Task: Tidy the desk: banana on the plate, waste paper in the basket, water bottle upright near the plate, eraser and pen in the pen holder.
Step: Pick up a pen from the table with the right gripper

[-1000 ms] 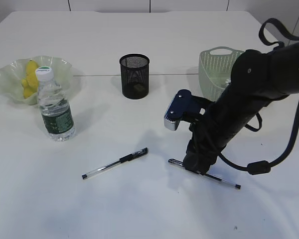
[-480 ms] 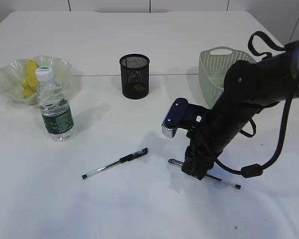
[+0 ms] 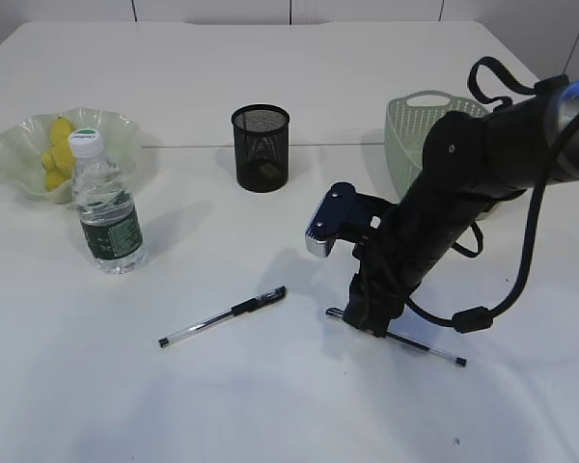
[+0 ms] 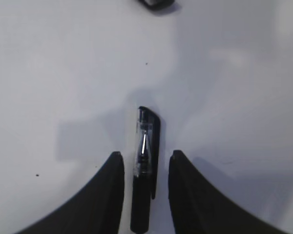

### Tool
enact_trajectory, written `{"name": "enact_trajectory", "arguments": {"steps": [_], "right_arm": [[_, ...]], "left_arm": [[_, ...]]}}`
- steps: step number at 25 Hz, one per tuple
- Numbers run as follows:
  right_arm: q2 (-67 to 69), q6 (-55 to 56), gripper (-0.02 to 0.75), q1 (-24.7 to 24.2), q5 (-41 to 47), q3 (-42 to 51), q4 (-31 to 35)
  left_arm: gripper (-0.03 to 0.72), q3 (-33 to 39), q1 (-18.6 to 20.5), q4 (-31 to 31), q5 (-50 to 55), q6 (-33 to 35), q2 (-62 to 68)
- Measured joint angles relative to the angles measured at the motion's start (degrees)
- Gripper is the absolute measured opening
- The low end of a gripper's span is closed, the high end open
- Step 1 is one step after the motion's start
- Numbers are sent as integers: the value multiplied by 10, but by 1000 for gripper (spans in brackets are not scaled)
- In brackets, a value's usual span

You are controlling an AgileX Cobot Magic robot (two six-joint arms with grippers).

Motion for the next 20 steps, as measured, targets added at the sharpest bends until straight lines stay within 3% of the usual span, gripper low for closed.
{"name": "enact_trajectory", "arguments": {"steps": [20], "right_arm": [[7, -1, 241, 0, 1, 0, 0]], "left_arm": [[389, 0, 0, -5, 4, 0, 0]]}}
